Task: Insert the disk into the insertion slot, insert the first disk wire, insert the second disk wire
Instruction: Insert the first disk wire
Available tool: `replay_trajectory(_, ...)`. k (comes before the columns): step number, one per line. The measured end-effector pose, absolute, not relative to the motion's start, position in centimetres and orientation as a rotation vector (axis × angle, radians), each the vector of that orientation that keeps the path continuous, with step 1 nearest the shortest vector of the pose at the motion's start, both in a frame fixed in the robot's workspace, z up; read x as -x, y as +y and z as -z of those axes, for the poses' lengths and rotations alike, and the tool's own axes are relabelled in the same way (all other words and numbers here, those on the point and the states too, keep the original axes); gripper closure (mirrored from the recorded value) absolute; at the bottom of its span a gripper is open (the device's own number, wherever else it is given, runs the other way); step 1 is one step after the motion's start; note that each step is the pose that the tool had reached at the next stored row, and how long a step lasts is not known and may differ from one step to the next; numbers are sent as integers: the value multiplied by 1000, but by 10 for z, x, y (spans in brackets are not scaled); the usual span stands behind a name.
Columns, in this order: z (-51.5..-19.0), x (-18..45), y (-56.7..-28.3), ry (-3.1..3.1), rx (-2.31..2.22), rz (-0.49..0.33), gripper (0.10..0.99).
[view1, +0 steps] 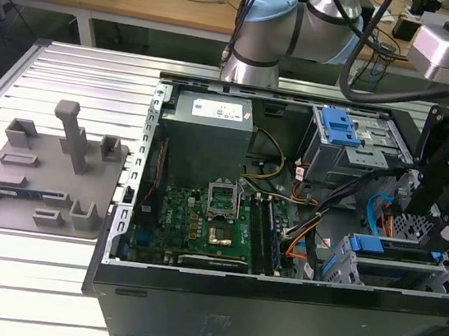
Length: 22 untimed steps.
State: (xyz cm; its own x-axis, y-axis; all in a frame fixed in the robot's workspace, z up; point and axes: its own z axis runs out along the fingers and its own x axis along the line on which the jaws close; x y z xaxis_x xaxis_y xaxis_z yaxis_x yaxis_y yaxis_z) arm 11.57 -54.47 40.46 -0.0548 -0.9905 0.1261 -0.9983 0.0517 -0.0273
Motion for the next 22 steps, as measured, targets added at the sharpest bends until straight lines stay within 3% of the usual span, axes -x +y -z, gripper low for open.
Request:
replay_trajectory(4, -399, -113, -538, -2246, -2078, -168, 584)
replay_trajectory(13, -393, -113, -483, -2234, -2068, -192, 584)
replay_trajectory(22, -386, -128, -448, -2189, -2029, -260, 584)
